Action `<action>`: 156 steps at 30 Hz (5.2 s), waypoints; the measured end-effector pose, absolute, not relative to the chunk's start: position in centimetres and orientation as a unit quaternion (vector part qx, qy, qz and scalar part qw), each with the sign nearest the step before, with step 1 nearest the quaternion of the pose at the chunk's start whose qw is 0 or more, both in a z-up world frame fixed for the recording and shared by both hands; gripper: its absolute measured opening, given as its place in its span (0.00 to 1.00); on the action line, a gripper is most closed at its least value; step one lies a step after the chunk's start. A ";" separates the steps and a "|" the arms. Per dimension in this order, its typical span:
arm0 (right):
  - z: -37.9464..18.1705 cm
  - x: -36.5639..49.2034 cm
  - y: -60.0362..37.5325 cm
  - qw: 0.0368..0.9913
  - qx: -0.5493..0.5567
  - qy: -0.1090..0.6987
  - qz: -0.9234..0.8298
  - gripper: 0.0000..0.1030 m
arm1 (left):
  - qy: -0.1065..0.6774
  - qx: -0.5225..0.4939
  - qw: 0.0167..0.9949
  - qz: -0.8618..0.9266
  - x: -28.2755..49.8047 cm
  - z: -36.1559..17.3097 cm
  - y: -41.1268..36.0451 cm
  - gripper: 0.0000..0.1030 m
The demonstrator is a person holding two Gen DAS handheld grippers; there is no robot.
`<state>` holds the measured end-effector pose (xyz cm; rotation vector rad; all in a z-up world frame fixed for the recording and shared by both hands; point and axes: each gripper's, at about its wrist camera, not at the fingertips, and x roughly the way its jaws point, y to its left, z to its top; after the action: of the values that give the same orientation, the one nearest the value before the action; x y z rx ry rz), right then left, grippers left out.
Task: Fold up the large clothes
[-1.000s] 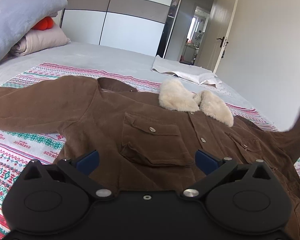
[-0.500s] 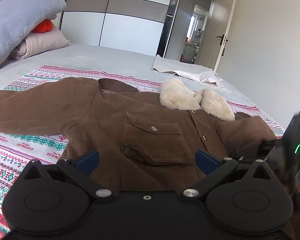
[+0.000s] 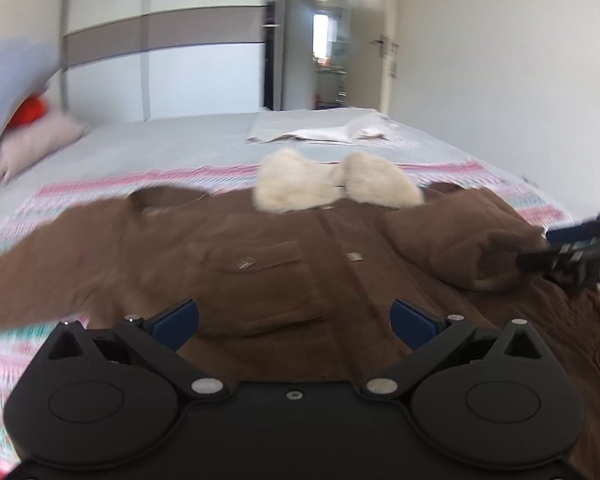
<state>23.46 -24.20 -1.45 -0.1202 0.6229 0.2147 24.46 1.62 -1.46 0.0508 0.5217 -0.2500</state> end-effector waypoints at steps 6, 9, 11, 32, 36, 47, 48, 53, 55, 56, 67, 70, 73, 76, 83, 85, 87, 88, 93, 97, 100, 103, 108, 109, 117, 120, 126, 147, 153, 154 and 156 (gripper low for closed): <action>0.1 22.9 -29.9 0.956 0.058 0.273 0.090 0.85 | 0.237 0.105 0.952 -0.163 25.8 1.6 -4.2 1.00; 0.5 23.2 -32.9 0.957 0.104 0.263 0.067 0.86 | 0.228 0.142 0.941 -0.204 26.6 2.1 -7.6 1.00; 0.5 23.4 -35.1 0.952 0.150 0.261 0.048 0.86 | 0.216 0.166 0.934 -0.231 27.0 2.0 -10.1 1.00; -2.0 24.2 -42.0 0.925 0.246 0.289 -0.010 0.86 | 0.191 -0.025 0.968 -0.161 30.2 0.9 -13.0 0.19; -1.9 24.0 -41.7 0.927 0.236 0.292 -0.009 0.86 | 0.212 -0.102 0.965 -0.119 29.4 0.8 -4.7 0.20; -2.1 25.5 -38.7 0.928 0.213 0.305 0.016 0.86 | 0.298 -0.233 0.914 -0.151 31.1 -2.5 5.5 0.90; -2.2 25.8 -38.2 0.926 0.215 0.308 0.028 0.86 | 0.299 -0.244 0.907 -0.169 31.6 -2.2 5.1 0.96; -2.3 26.6 -35.6 0.930 0.173 0.321 0.035 0.86 | 0.307 -0.387 0.829 -0.261 35.4 -2.6 5.9 1.00; -2.3 26.7 -35.6 0.933 0.161 0.322 0.027 0.86 | 0.333 -0.442 0.788 -0.269 37.2 -4.1 6.6 1.00; -2.3 26.8 -35.8 0.933 0.161 0.322 0.024 0.86 | 0.344 -0.455 0.781 -0.255 37.8 -4.7 6.9 1.00; -3.2 32.6 -42.9 0.923 0.237 0.304 0.006 0.81 | 0.369 -0.340 0.852 -0.151 40.6 -6.0 4.8 0.36; -4.9 35.2 -43.8 0.908 0.292 0.296 0.050 0.81 | 0.356 -0.255 0.888 -0.143 41.0 -5.0 3.0 0.10; -7.5 37.9 -44.0 0.886 0.344 0.305 0.062 0.59 | 0.315 -0.193 0.916 -0.159 40.1 -3.4 1.4 0.09; -8.7 38.9 -43.9 0.889 0.346 0.296 0.057 0.10 | 0.247 -0.185 0.930 -0.201 39.3 -2.2 1.0 0.09; -9.4 37.7 -48.0 0.885 0.387 0.259 0.033 0.15 | 0.331 -0.120 0.922 -0.160 43.5 -7.4 -1.2 0.18; -9.9 37.3 -47.7 0.884 0.373 0.282 0.007 0.28 | 0.334 -0.103 0.927 -0.137 43.4 -7.9 -1.8 0.24; -8.6 36.2 -47.9 0.891 0.356 0.284 0.000 0.37 | 0.299 -0.080 0.944 -0.117 41.6 -6.2 -2.1 0.36; -7.6 35.5 -47.9 0.898 0.335 0.284 0.002 0.43 | 0.276 -0.057 0.953 -0.109 40.6 -5.2 -2.2 0.51; -4.2 32.0 -45.9 0.915 0.217 0.341 0.010 0.53 | 0.242 -0.001 0.958 -0.156 36.8 -2.6 -2.1 0.61; -4.0 29.0 -43.4 0.917 0.126 0.376 0.030 0.57 | 0.253 0.034 0.949 -0.183 34.9 -3.0 -2.9 0.61; -4.6 27.3 -41.2 0.916 0.053 0.394 0.043 0.58 | 0.263 0.049 0.943 -0.195 34.2 -3.9 -3.6 0.61; -6.0 27.2 -39.0 0.917 -0.013 0.396 0.035 0.58 | 0.269 0.055 0.942 -0.195 34.4 -4.5 -5.0 0.61; -7.8 28.8 -37.1 0.934 -0.066 0.351 -0.019 0.29 | 0.262 0.072 0.940 -0.206 34.3 -5.3 -6.5 0.61; -7.4 28.9 -37.4 0.933 -0.064 0.354 -0.027 0.26 | 0.273 0.079 0.936 -0.208 34.5 -5.6 -6.7 0.60; -7.0 27.9 -43.2 0.905 0.071 0.419 -0.006 0.33 | 0.326 0.065 0.919 -0.212 35.0 -6.9 -5.3 0.61; -5.3 26.3 -42.6 0.914 0.054 0.402 -0.007 0.33 | 0.309 0.035 0.924 -0.223 34.1 -5.7 -4.0 0.61; -2.8 25.3 -40.7 0.941 0.095 0.323 0.023 0.33 | 0.284 -0.006 0.934 -0.218 33.6 -5.4 -2.9 0.61; -1.9 26.0 -34.1 0.930 0.043 0.365 -0.004 0.81 | 0.300 -0.064 0.931 -0.197 32.4 -3.3 0.9 0.95; 0.8 24.1 -31.2 0.939 0.062 0.339 0.002 0.94 | 0.295 -0.068 0.944 -0.135 29.2 0.3 5.6 1.00; 1.0 24.0 -30.8 0.939 0.063 0.337 -0.001 0.95 | 0.294 -0.062 0.947 -0.117 28.6 0.8 6.3 1.00; 1.4 23.9 -30.0 0.939 0.065 0.339 -0.009 0.95 | 0.293 -0.053 0.951 -0.087 27.7 1.6 7.8 1.00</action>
<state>23.88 -29.95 1.35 0.1322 0.6916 -0.0176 27.70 7.76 1.62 -0.1070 0.5964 -0.1761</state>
